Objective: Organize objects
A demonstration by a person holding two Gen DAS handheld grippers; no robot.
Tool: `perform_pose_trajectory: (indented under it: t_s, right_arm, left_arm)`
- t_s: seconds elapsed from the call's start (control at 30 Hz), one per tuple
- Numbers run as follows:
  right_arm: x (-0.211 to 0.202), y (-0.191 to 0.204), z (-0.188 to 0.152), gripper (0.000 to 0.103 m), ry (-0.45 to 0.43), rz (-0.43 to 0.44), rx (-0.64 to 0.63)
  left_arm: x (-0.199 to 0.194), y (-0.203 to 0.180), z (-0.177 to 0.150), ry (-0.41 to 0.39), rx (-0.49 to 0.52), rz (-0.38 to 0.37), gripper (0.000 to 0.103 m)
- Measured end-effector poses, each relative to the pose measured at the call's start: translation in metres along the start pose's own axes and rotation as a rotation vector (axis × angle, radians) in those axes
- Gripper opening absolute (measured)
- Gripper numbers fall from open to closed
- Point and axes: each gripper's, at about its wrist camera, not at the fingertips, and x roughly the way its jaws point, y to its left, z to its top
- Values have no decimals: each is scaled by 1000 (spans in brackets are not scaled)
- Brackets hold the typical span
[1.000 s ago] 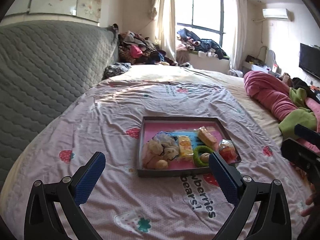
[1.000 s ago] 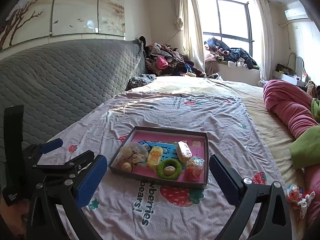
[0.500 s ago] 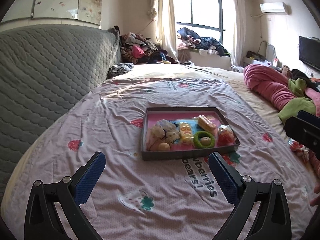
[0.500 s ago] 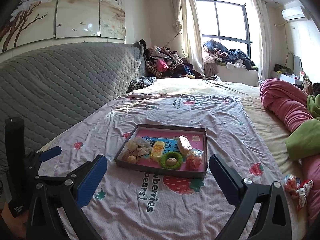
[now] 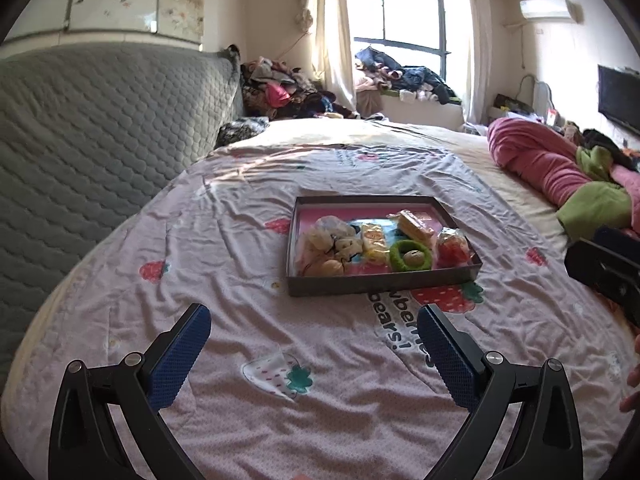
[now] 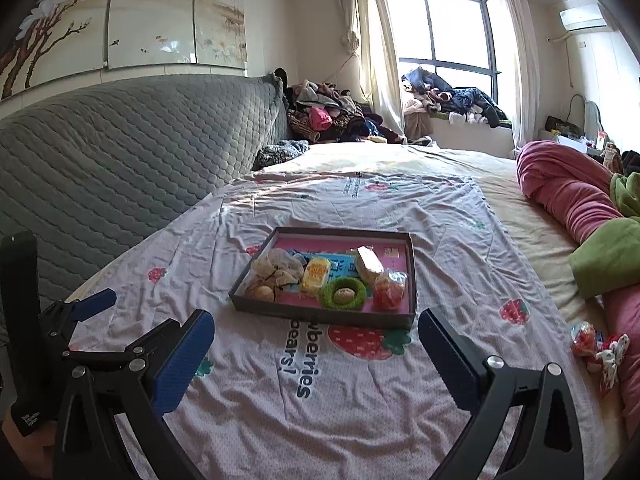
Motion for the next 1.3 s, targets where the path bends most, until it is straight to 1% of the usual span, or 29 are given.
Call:
perform_pose_trajectory:
  t_s: [0.13,0.2,0.4,0.5,0.63,0.73,0.9,1.0,1.13,1.3]
  right_arm:
    - [0,-1,-7,103,-1,-9,2]
    - [1,-2,-11,103,2,-15,5]
    - [11,-7,-25,103,33,-31,22]
    - [15,-9,-32,103,44,-36,26]
    - [19,-12,-39,103,52,-56,30]
    - [23,-14,-46,103,68,-56,25]
    - [30,-17,-58,103,94,-66,25]
    - [30,-19,-60,103,90,-75,25]
    - [30,-23,-57,103,85,-77,40]
    - [32,-26,-57,103,91,-83,45]
  left_arm:
    - [8,3,-8,35,-4,23,103]
    - [10,3,-12,41,-4,10,103]
    - [10,0,-21,14,-3,34,103]
    - [12,-3,-22,23,13,40,103]
    - [12,-4,-23,11,7,50,103]
    - [13,-2,-25,7,-10,36,103]
    - [16,-3,-30,5,-7,53,103]
    - [18,-5,-33,14,6,54,103]
    - [16,-8,-35,5,21,51,103]
    - [17,-8,-38,13,12,34,103]
